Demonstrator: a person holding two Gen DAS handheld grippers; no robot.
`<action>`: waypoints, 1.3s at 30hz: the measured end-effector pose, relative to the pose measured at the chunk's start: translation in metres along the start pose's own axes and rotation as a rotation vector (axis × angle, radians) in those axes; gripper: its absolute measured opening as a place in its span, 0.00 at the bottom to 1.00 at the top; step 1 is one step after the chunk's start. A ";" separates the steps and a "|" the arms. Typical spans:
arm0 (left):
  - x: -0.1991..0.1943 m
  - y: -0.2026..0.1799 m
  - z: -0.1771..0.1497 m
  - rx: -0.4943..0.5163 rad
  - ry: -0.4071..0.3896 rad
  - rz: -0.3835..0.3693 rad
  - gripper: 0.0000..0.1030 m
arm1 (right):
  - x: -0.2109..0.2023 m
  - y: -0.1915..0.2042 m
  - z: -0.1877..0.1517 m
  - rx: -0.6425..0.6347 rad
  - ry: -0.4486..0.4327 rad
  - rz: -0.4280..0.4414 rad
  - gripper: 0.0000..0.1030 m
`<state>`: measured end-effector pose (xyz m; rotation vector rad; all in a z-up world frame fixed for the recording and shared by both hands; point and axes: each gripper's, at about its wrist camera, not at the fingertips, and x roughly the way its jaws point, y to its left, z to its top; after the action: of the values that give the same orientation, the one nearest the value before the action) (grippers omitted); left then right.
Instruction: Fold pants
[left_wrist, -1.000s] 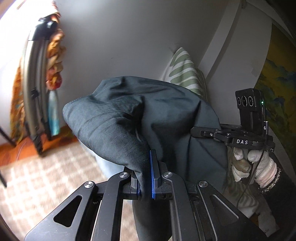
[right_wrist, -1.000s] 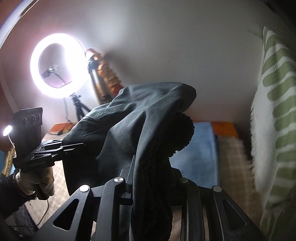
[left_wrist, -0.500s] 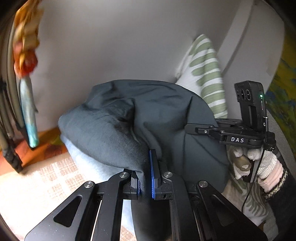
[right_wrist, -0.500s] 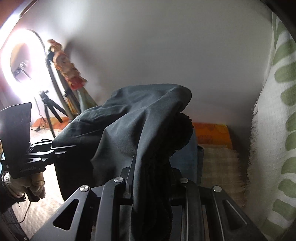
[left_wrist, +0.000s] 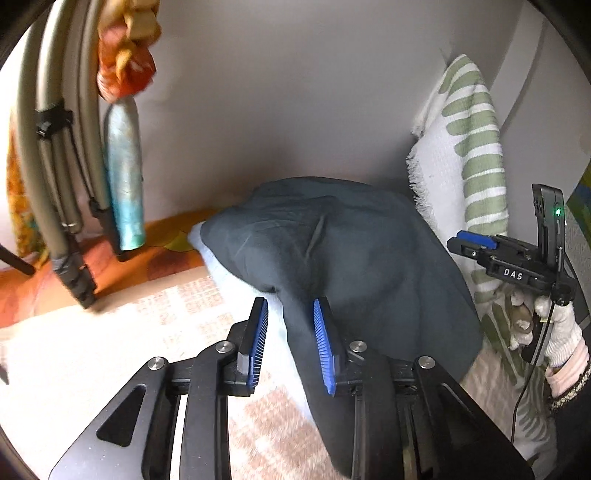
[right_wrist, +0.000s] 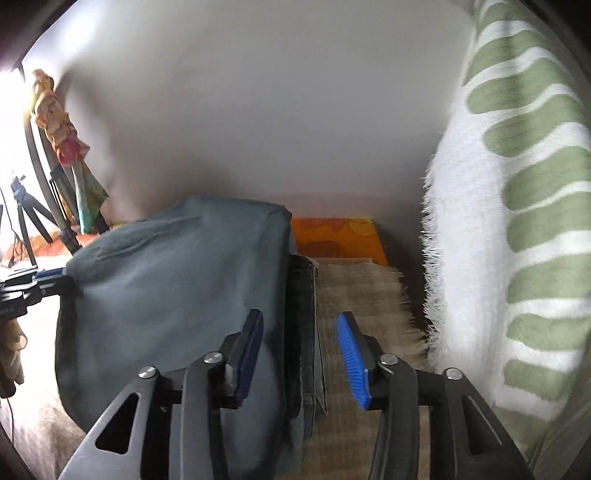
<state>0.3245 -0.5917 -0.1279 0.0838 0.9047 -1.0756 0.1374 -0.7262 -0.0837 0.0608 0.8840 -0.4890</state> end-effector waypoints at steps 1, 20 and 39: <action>-0.008 0.002 -0.002 0.009 -0.003 -0.001 0.23 | -0.008 0.002 -0.002 0.011 -0.017 -0.005 0.53; -0.171 -0.013 -0.056 0.114 -0.148 0.034 0.60 | -0.151 0.099 -0.047 0.115 -0.146 -0.133 0.97; -0.299 -0.018 -0.162 0.200 -0.286 0.126 0.80 | -0.226 0.226 -0.138 0.162 -0.249 -0.153 1.00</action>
<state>0.1643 -0.3088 -0.0265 0.1470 0.5267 -1.0271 0.0152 -0.4040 -0.0353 0.0788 0.6063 -0.6955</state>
